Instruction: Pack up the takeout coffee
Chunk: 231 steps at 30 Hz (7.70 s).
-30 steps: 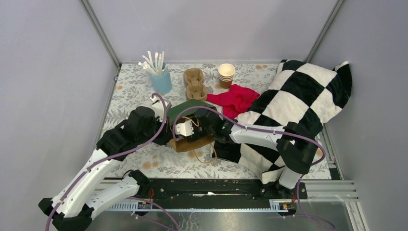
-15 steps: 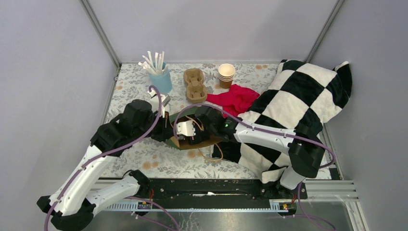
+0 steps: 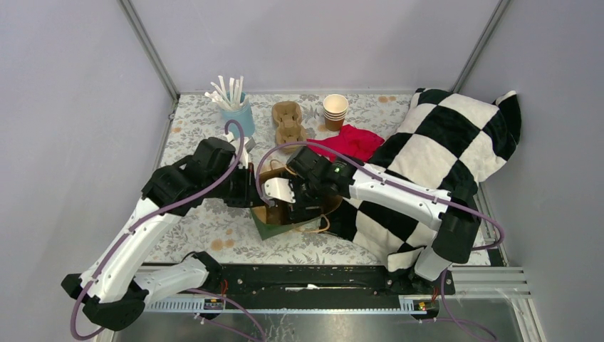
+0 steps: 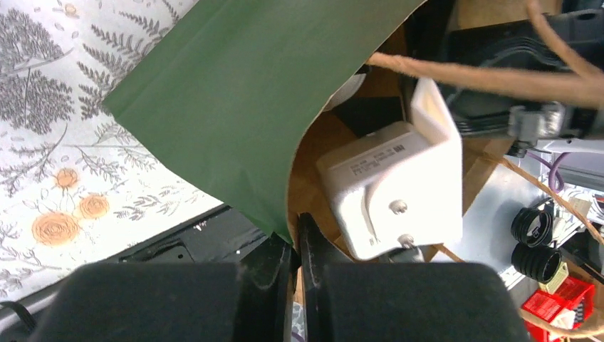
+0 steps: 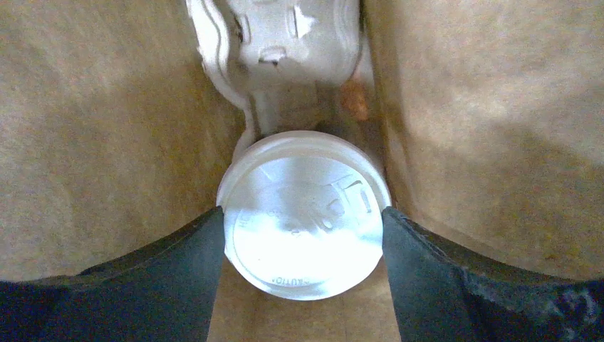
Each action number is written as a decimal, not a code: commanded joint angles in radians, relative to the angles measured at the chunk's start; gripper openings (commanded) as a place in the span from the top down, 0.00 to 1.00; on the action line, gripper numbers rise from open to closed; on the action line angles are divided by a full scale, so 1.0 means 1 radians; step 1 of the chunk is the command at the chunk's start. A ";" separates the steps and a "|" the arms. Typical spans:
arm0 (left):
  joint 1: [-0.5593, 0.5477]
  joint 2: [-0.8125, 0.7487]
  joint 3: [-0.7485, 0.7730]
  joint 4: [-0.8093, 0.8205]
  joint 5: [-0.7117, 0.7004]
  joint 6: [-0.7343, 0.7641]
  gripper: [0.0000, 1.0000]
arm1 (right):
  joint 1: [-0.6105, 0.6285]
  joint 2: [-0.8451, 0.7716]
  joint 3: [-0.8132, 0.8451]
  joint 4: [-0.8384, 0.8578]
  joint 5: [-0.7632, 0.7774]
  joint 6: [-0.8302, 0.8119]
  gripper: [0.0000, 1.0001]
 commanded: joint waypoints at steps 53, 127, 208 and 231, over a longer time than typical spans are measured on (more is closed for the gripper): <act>0.000 0.010 0.387 -0.235 -0.465 0.057 0.28 | 0.021 0.444 0.099 0.009 0.091 -0.005 0.47; 0.000 -0.122 0.028 -0.081 -0.327 -0.160 0.32 | 0.029 -0.147 -0.043 0.432 0.072 0.451 0.00; 0.000 -0.148 -0.343 0.706 -0.528 0.116 1.00 | 0.050 -0.287 0.105 0.222 -0.037 0.566 0.18; 0.000 -0.175 -0.315 0.648 -0.494 0.200 1.00 | 0.122 -0.120 0.136 0.140 0.197 0.678 0.62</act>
